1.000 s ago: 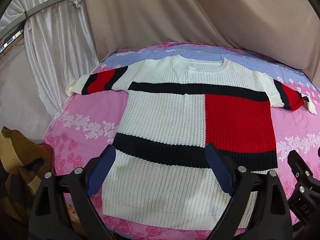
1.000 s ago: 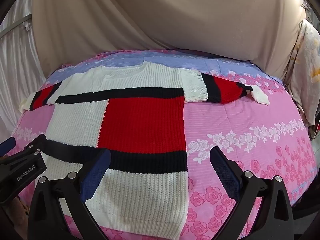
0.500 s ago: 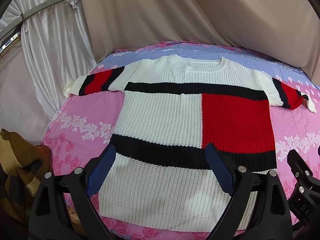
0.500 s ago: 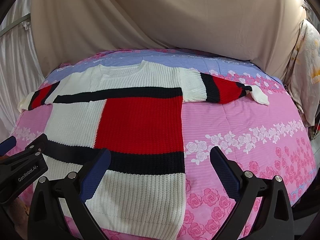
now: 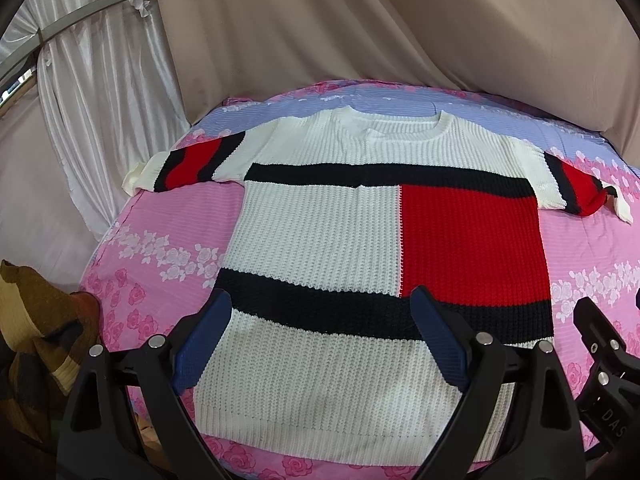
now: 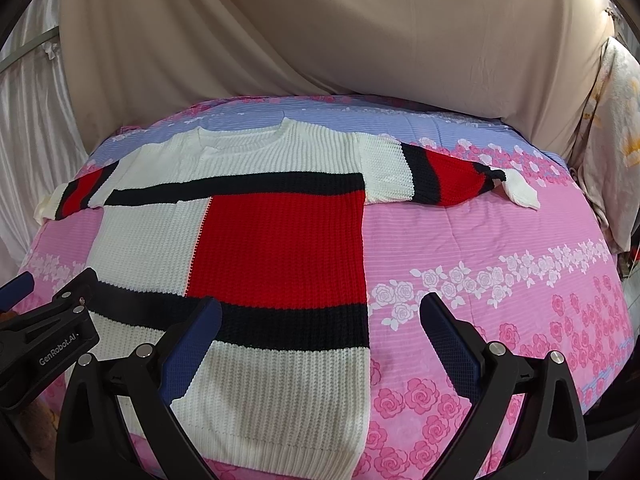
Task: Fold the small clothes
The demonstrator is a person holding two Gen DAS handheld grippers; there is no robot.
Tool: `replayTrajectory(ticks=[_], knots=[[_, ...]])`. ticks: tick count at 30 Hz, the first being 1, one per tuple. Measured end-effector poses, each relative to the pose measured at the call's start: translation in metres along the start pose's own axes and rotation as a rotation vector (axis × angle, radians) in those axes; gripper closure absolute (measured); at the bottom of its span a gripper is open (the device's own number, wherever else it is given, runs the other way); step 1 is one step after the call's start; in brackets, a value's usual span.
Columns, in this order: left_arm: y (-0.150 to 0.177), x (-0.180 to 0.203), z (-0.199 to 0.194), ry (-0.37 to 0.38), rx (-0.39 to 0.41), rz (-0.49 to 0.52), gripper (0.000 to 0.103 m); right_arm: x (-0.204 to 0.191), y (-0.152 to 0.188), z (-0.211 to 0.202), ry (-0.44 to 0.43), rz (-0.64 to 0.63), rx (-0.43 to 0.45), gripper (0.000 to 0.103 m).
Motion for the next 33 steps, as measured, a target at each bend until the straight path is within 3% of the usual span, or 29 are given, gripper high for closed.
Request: replayTrajectory(ticks=[33], knots=[[0.004,0.000,0.000,0.004,-0.013,0.004,0.014,0.001,0.002,0.000,-0.002,0.001,-0.008,0.005]])
Point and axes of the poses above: each gripper's, at about its wrist camera, not at the fingertips, and z roughly the way its jaws point, x to its right, y to its underside, the point moved 4 cm from there along z, roughly the way its jaws point, and after that the axes turned 13 degrees about -y, right-handed, at the moved point
